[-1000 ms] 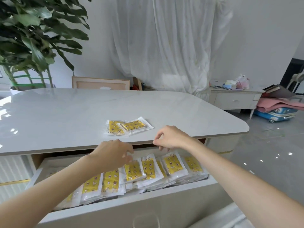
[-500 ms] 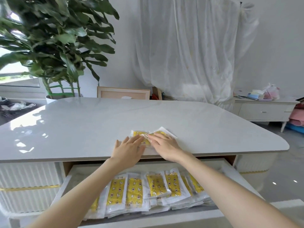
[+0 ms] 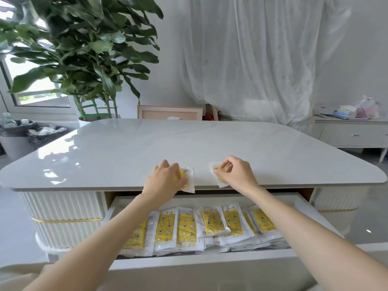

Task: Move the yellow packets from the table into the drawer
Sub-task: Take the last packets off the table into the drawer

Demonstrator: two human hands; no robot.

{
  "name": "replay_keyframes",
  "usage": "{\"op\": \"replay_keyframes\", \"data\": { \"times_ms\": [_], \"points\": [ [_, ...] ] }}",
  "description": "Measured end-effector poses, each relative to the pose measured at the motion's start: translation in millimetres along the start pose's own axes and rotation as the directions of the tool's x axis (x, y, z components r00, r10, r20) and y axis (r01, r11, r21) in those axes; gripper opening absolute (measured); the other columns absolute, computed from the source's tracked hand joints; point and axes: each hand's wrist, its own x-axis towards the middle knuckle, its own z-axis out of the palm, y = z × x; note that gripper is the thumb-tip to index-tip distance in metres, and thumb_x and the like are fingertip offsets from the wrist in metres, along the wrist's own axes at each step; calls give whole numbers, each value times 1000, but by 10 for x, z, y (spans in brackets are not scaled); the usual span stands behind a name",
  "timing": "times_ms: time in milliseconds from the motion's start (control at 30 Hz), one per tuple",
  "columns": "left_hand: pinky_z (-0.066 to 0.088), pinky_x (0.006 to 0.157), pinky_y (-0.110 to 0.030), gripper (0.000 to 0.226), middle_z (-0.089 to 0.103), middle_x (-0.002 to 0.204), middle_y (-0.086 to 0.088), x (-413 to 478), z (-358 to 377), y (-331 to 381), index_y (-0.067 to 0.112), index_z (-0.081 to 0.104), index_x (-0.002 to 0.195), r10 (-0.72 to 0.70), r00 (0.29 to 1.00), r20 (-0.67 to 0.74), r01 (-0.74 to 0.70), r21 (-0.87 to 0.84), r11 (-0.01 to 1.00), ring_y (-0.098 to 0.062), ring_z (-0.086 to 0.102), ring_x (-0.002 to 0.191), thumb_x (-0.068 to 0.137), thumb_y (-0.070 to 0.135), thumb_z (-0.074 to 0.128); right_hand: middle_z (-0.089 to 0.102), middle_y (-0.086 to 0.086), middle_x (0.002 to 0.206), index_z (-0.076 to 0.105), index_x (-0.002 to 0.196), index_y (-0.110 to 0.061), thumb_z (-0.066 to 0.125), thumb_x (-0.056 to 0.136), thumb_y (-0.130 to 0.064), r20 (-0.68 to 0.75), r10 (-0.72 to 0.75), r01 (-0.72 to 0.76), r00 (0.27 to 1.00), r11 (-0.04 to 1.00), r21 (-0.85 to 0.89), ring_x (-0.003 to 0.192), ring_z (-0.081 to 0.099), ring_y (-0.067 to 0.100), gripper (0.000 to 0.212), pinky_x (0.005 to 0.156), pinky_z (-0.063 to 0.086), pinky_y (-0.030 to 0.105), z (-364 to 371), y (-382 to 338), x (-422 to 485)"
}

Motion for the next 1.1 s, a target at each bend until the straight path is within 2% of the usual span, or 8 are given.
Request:
{"op": "replay_keyframes", "data": {
  "times_ms": [133, 300, 600, 700, 800, 933, 1000, 1100],
  "points": [
    [46, 81, -30, 20, 42, 126, -5, -14, -1, -42, 22, 58, 90, -92, 995, -38, 85, -156, 984, -17, 52, 93, 84, 40, 64, 53, 3, 116, 47, 125, -21, 66, 77, -55, -23, 174, -176, 984, 968, -177, 114, 41, 25, 62, 77, 35, 27, 68, -18, -55],
    [33, 82, -24, 11, 46, 131, -6, -15, -52, -73, 26, 59, 84, -184, 983, -18, 174, -239, 955, -19, 42, 122, 80, 28, 69, 56, 5, 124, 25, 138, -29, 64, 71, -67, 53, 293, -261, 955, 910, -323, 112, 47, 30, 87, 81, 37, 33, 30, -92, -21],
    [46, 65, -17, 24, 61, 118, 2, -124, -130, -69, 22, 61, 90, -214, 973, 86, 230, -429, 873, -14, 56, 89, 75, 13, 76, 55, 5, 120, 25, 142, -28, 85, 67, -32, 110, 198, -202, 974, 979, 25, 95, 52, 21, 96, 72, 42, 27, -138, -213, -235],
    [39, 57, -1, 20, 61, 106, 4, -214, -268, -25, 23, 63, 86, -104, 979, 178, 170, -410, 896, -5, 54, 82, 79, 7, 72, 56, 4, 114, 28, 138, -26, 82, 72, -24, 176, 178, -207, 968, 965, 164, 92, 56, 20, 86, 70, 46, 28, -194, -316, -324],
    [32, 43, -2, 19, 44, 68, 11, -390, -441, -14, 17, 68, 101, -13, 910, 415, 157, -314, 936, 1, 45, 52, 83, 11, 69, 63, 8, 115, 27, 135, -23, 77, 78, -20, 427, 153, -287, 891, 919, 270, 89, 66, 18, 75, 81, 54, 34, -260, -403, -389],
    [36, 51, -12, 25, 47, 79, 11, -534, -344, -177, 26, 67, 105, -100, 812, 575, 167, -64, 984, -3, 45, 62, 82, 16, 68, 60, 13, 115, 25, 131, -23, 77, 78, -18, 704, 135, -258, 697, 963, 70, 96, 67, 25, 74, 94, 52, 41, -310, -479, -521],
    [37, 47, -10, 31, 50, 88, 8, -571, -211, -298, 22, 66, 112, -198, 776, 598, 264, -24, 964, -6, 48, 63, 84, 10, 64, 64, 6, 103, 30, 129, -22, 80, 75, -21, 759, 172, -213, 628, 976, -46, 88, 67, 18, 73, 89, 55, 37, -266, -478, -603],
    [36, 45, -12, 41, 49, 96, 0, -617, -5, -470, 18, 60, 120, -315, 760, 569, 405, -33, 914, -10, 45, 60, 84, 0, 56, 63, 1, 96, 34, 126, -19, 82, 73, -21, 751, 265, -236, 606, 960, -148, 74, 63, 8, 71, 59, 52, 20, -141, -403, -668]
  ]
}}
